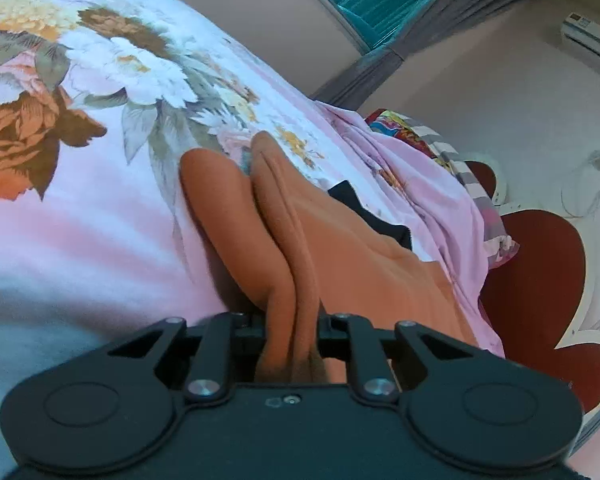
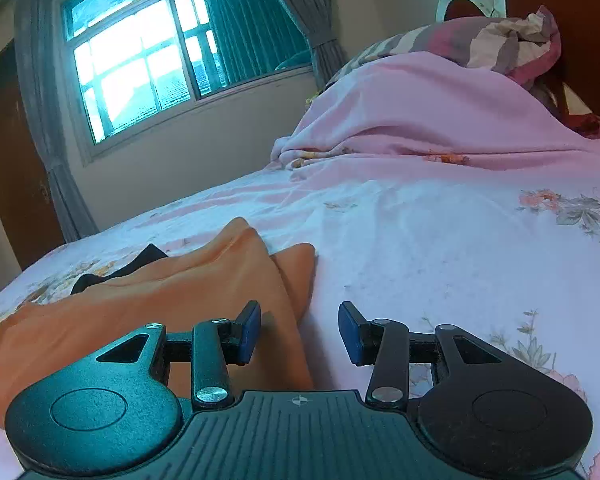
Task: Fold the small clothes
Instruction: 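Grasp the sweatshirt's side edge with the left tool and fold it across the body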
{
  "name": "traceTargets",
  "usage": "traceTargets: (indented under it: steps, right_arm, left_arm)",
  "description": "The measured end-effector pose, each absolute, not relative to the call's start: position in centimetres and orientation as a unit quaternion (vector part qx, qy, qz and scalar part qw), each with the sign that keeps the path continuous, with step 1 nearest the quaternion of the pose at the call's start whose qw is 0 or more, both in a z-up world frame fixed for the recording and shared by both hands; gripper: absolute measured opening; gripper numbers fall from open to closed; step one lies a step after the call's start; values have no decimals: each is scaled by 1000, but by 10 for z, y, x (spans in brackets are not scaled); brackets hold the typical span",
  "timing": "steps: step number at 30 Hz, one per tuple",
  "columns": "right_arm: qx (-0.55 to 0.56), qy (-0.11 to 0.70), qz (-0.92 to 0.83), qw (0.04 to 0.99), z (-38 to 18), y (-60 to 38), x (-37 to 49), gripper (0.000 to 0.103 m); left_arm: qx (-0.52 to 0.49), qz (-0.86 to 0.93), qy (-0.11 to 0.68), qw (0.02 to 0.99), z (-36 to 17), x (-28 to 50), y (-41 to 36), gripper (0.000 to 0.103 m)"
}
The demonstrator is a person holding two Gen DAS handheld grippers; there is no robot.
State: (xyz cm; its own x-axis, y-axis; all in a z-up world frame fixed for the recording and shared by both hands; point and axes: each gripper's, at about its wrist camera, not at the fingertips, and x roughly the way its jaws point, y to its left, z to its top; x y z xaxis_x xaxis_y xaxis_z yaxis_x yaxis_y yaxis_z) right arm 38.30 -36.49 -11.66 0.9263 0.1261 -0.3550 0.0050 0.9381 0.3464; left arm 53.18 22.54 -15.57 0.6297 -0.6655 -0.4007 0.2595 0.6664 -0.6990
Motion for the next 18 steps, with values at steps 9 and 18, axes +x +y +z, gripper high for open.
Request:
traceTargets:
  steps: [9,18]
  right_arm:
    - [184,188,36,964,-119,-368,384,43]
    - [195,186,42,962,-120,-371,385,43]
  left_arm:
    - [-395,-339,291,803,-165,532,232,79]
    - [-300,-258,330,857,-150,530,214,10]
